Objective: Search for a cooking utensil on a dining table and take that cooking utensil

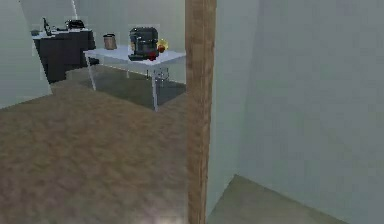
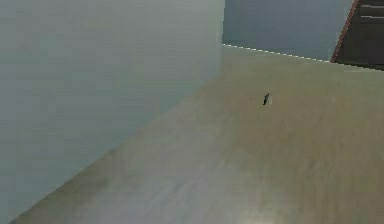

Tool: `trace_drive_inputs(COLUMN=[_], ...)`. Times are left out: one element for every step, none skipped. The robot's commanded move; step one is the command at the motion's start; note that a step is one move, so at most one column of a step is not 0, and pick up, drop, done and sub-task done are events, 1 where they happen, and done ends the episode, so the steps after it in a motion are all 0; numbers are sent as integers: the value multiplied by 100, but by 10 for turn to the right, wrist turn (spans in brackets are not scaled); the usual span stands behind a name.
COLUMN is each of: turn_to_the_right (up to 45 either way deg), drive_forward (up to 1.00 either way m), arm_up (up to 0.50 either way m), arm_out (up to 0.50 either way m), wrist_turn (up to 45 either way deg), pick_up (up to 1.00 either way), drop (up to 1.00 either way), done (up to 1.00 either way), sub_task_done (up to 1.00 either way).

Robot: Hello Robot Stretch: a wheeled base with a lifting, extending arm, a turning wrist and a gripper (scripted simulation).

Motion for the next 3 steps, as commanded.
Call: trace_drive_inputs(turn_to_the_right=[-240,0,240], drive_forward=[0,85,0], arm_up=[0,0,0], arm_out=[0,0,0], wrist_turn=[0,0,0], pick_up=[0,0,0], drop=[0,0,0], done=[0,0,0], sub_task_done=[0,0,0])
